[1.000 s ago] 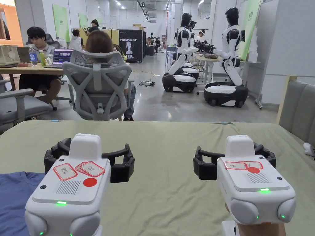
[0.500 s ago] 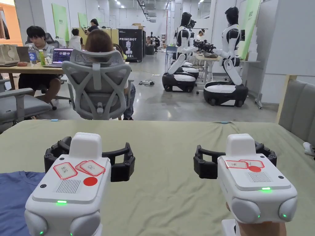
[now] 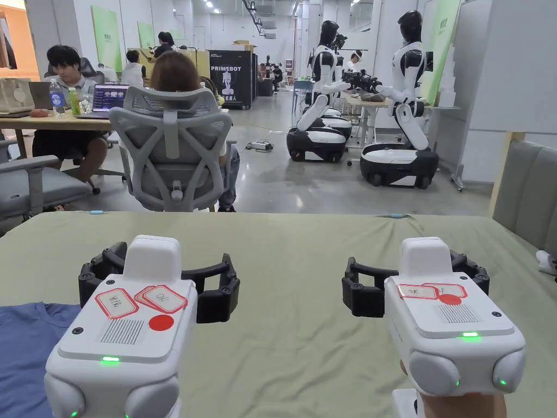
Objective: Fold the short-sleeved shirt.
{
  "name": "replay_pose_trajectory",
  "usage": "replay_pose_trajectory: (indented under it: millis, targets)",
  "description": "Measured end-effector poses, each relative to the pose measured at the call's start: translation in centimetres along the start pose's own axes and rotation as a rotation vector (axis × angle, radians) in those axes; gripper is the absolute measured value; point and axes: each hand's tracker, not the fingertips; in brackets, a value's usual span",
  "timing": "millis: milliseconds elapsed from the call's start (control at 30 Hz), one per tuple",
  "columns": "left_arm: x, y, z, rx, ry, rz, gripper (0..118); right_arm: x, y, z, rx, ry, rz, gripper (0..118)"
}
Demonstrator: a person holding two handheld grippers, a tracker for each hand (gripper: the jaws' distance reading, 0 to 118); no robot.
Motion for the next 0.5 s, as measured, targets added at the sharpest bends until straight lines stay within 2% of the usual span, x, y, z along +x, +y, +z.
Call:
replay_pose_trajectory:
  millis: [500]
  targets:
    - [0.29, 0.06, -0.02, 0.001, -0.002, -0.005, 118, 0.21, -0.22, 0.02, -0.003, -0.006, 0.003, 118]
